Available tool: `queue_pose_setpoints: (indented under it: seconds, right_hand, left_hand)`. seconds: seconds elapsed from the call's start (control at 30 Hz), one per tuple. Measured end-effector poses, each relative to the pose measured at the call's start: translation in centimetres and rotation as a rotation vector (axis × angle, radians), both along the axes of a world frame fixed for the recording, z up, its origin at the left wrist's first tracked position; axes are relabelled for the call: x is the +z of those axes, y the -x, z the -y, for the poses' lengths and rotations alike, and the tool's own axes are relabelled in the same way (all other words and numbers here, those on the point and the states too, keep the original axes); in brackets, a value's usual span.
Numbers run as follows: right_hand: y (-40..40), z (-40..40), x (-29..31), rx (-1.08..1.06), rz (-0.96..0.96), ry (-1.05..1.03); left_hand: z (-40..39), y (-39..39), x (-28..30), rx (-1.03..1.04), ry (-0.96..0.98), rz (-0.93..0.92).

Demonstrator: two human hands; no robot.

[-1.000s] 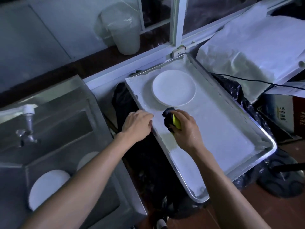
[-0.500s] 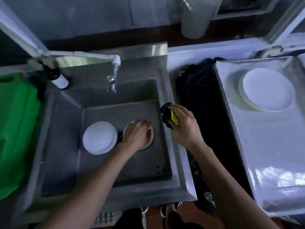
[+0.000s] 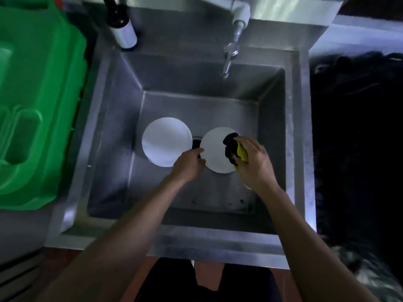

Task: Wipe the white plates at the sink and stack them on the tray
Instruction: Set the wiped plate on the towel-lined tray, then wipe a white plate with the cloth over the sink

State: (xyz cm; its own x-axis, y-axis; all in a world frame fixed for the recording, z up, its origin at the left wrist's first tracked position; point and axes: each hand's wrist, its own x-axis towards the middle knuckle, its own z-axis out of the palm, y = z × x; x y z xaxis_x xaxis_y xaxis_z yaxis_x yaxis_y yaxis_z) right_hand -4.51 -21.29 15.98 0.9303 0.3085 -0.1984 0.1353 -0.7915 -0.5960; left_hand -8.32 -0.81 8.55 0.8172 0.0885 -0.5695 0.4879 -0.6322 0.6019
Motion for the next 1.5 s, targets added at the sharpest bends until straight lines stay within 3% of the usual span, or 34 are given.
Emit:
queue_pose_setpoints:
  seconds: [0.13, 0.4, 0.67, 0.87, 1.17, 1.5]
  right_hand:
    - [-1.2, -1.0, -2.9, 0.03, -0.038, 0.002]
    - [-4.7, -1.1, -9.3, 0.062, -0.141, -0.005]
    - [-6.8, -0.8, -12.6, 0.043, -0.185, -0.001]
    - [-7.0, -0.2, -13.7, 0.041, -0.189, 0.004]
    - [-5.4, 0.9, -13.1, 0.004, -0.218, -0.025]
    - [-3.6, 3.4, -10.8, -0.064, -0.216, -0.075]
  left_hand:
    - [0.5, -1.1, -3.8, 0.156, 0.241, -0.142]
    - [1.7, -3.4, -11.2, 0.642, 0.294, -0.237]
    - [2.7, -5.0, -14.8, 0.899, 0.462, -0.218]
    - [3.2, -5.6, -15.9, 0.899, 0.41, -0.223]
    - [5.5, -5.2, -15.7, 1.06, 0.431, -0.275]
    - [6.7, -6.0, -11.2, 0.917, 0.606, -0.303]
